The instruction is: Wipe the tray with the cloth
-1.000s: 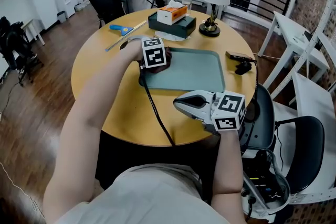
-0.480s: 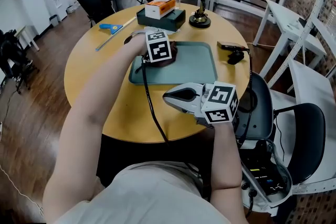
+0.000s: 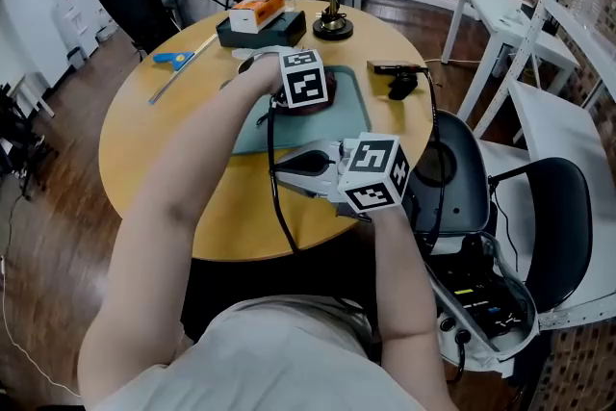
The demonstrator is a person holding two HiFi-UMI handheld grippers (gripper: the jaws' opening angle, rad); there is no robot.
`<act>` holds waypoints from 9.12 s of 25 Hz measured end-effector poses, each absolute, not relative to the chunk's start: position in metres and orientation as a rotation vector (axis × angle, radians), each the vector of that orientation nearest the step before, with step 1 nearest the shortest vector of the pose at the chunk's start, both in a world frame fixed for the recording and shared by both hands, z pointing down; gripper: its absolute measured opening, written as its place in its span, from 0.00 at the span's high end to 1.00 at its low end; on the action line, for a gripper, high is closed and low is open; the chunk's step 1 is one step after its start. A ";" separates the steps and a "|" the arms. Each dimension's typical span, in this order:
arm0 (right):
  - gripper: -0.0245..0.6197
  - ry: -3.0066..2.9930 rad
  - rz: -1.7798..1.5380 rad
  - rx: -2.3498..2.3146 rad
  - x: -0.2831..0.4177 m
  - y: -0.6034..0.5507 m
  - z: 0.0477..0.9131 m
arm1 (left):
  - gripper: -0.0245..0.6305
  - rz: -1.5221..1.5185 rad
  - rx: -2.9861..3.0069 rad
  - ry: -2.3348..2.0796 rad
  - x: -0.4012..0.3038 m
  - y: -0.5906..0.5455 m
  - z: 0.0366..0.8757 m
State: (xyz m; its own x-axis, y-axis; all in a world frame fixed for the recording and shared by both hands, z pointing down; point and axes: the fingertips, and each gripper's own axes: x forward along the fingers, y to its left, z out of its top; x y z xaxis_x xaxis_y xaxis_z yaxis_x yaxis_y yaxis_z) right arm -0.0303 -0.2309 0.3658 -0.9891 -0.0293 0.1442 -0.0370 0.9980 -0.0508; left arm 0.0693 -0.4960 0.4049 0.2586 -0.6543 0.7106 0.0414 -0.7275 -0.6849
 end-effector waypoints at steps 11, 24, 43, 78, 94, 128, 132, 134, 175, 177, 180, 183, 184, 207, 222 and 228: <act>0.96 -2.990 0.081 0.054 -0.031 -0.231 0.367 | 0.87 -1.446 -1.888 0.518 0.117 -0.506 0.405; 0.96 -2.990 0.084 0.052 -0.030 -0.231 0.367 | 0.87 -1.452 -1.888 0.588 0.082 -0.523 0.406; 0.96 -2.998 0.083 0.050 -0.029 -0.231 0.365 | 0.87 -1.536 -1.835 0.779 -0.057 -0.535 0.406; 0.96 -3.008 0.078 0.047 -0.028 -0.232 0.364 | 0.87 -1.599 -1.821 0.980 -0.140 -0.450 0.398; 0.96 -3.008 0.083 0.047 -0.028 -0.232 0.364 | 0.87 -1.573 -1.938 0.914 -0.119 -0.393 0.395; 0.96 -3.016 0.079 0.047 -0.030 -0.231 0.357 | 0.87 -1.549 -1.672 0.933 -0.093 -0.490 0.395; 0.96 -3.017 0.078 0.047 -0.030 -0.231 0.356 | 0.87 -1.536 -1.616 0.964 -0.095 -0.508 0.393; 0.96 -3.017 0.077 0.047 -0.030 -0.231 0.356 | 0.87 -1.536 -1.611 0.980 -0.096 -0.515 0.394; 0.96 -3.006 0.081 0.052 -0.029 -0.232 0.361 | 0.87 -1.531 -2.056 0.637 0.011 -0.407 0.396; 0.96 -3.006 0.084 0.052 -0.029 -0.232 0.361 | 0.87 -1.533 -2.036 0.660 0.009 -0.418 0.397; 0.96 -3.007 0.083 0.052 -0.029 -0.231 0.361 | 0.87 -1.535 -1.992 0.679 0.005 -0.434 0.398; 0.96 -3.007 0.083 0.051 -0.029 -0.231 0.361 | 0.87 -1.527 -1.932 0.703 0.003 -0.452 0.396; 0.96 -3.007 0.083 0.051 -0.029 -0.231 0.361 | 0.87 -1.519 -1.911 0.710 0.004 -0.458 0.395; 0.96 -3.011 0.070 0.053 -0.001 -0.225 0.359 | 0.86 -1.406 -1.702 0.879 0.038 -0.534 0.394; 0.96 -3.014 0.067 0.042 -0.001 -0.224 0.360 | 0.86 -1.447 -1.871 0.726 0.087 -0.489 0.394; 0.96 -3.010 0.073 0.045 -0.001 -0.225 0.361 | 0.86 -1.490 -2.022 0.561 0.099 -0.429 0.398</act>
